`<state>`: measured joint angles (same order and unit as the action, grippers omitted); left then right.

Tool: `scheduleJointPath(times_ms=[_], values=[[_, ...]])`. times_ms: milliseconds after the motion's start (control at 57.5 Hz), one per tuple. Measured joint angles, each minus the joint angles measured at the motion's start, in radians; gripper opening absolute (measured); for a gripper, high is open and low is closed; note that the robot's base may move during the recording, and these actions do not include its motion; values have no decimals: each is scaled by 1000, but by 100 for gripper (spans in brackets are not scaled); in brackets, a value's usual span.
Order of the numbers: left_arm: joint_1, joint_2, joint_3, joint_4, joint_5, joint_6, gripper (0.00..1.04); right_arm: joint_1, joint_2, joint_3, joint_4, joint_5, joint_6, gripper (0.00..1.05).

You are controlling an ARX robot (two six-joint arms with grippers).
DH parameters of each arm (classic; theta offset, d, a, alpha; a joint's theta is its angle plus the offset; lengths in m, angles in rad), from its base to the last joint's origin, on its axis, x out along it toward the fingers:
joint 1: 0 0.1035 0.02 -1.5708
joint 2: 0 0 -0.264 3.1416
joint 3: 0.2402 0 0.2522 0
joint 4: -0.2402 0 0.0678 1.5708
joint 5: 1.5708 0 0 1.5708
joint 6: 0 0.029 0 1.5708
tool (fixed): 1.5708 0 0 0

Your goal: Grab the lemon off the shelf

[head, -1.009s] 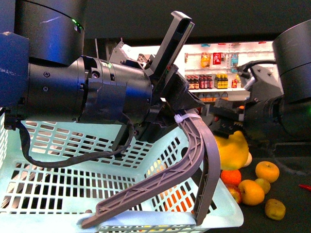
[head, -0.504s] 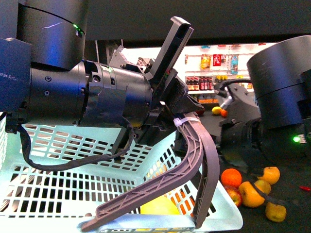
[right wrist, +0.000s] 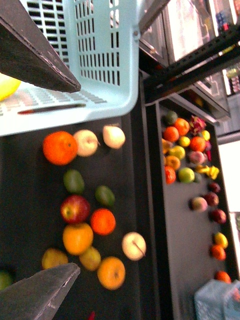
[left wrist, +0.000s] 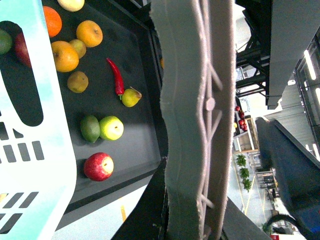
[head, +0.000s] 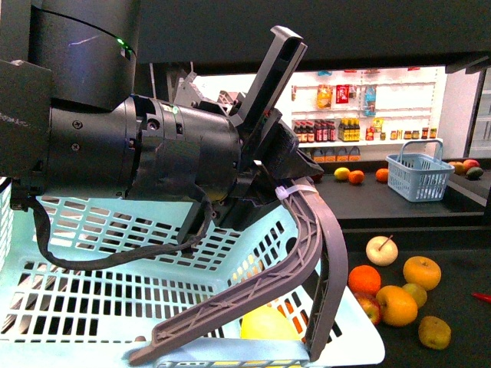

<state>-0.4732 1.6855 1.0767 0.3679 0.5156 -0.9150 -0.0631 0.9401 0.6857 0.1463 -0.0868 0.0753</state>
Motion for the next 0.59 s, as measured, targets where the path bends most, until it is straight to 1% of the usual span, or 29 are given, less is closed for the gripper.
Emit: scheduleJointPath(times_ms=[104,174,209,226,243,296,330,348,365,400,417,470,522,574,591], values=[[0,0,0,0,0,0,10,-69,-234,-66,-142,-47,-17,102],[0,0,0,0,0,0,10,-113,-363,-95,-233,-58,-22,102],[0,0,0,0,0,0,10,-137,-424,-108,-272,-75,-29,101],[0,0,0,0,-3,0,10,-148,-463,-117,-293,-99,-36,98],[0,0,0,0,-4,0,10,-151,-483,-124,-300,-103,-38,96],[1,0,0,0,-7,1,10,-142,-575,-166,-302,-95,-47,88],[0,1,0,0,-7,1,10,-118,-617,-190,-291,-84,-51,83],[0,1,0,0,-6,2,10,-91,-639,-208,-283,-39,-53,80],[0,1,0,0,-5,2,10,-74,-647,-218,-279,-16,-55,78],[-2,1,0,0,2,1,10,-11,-675,-265,-260,48,-58,71],[-2,1,0,0,3,1,10,2,-681,-278,-255,60,-59,69],[-2,1,0,0,3,0,10,46,-717,-364,-229,69,-66,59],[-2,2,0,0,0,0,10,55,-752,-433,-208,75,-67,51],[-1,3,0,0,-2,0,10,57,-795,-508,-183,87,-68,40],[-1,2,0,0,-2,1,10,58,-811,-536,-179,87,-69,35]])
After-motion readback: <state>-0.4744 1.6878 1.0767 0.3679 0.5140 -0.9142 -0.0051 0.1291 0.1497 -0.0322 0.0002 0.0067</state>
